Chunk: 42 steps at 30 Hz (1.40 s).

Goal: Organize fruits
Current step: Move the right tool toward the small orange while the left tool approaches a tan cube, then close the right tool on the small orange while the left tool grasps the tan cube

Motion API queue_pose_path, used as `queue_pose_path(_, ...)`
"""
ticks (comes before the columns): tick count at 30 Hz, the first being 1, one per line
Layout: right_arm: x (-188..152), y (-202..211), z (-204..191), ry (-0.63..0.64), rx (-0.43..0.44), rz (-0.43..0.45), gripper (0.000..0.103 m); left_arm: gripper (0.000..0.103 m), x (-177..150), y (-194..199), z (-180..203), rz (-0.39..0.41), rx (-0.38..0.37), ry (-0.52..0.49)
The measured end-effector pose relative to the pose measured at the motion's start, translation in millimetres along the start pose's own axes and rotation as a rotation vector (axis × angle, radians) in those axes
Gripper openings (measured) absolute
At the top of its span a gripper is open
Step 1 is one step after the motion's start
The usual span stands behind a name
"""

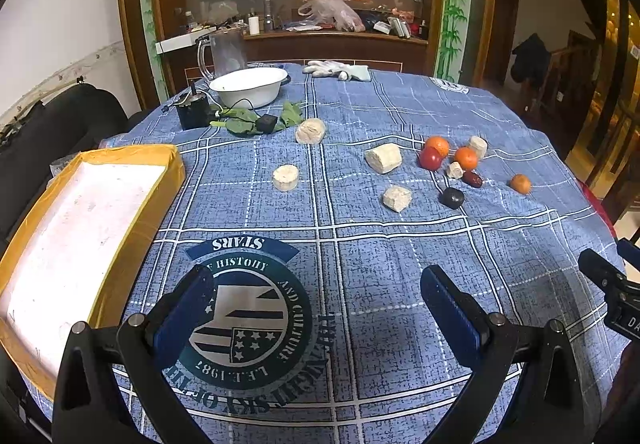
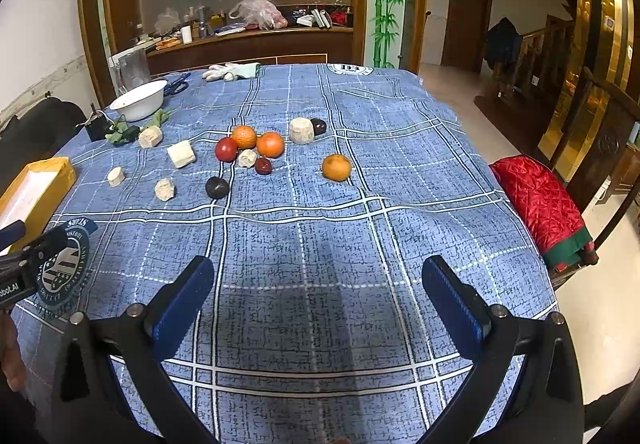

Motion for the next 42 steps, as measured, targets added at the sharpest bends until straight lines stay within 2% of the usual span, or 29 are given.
queue_pose_path(23, 7, -7, -1, -0.007, 0.027, 0.004, 0.103, 0.102, -4, -9, -14, -0.026, 0.027, 0.018)
queue_pose_path(31, 20, -27, 12, -0.012, 0.064, -0.003, 0.103, 0.102, 0, -25, 2, -0.048, 0.013, -0.012)
queue_pose_path(35, 35, -53, 20, -0.005, 0.081, -0.029, 0.094, 0.102, 3, -33, 11, -0.057, -0.002, -0.029)
queue_pose_path(38, 45, -80, 24, -0.008, 0.077, -0.077, 0.074, 0.102, 8, -40, 14, -0.063, -0.006, -0.035)
queue_pose_path(41, 59, -102, 22, -0.019, 0.093, -0.098, 0.068, 0.099, 15, -47, 20, -0.069, -0.019, -0.039)
queue_pose_path(42, 61, -108, 21, -0.016, 0.095, -0.104, 0.064, 0.099, 17, -49, 23, -0.069, -0.024, -0.044)
Point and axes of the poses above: each gripper's, at about its wrist camera, not at the fingertips, and y roughly against the way its jaws point, z to its right, x to its top, the point moved 10 cm from there along -y, roughly the way its jaws point, and after that the axes turned 3 degrees about -z, right-handed, at the moved point
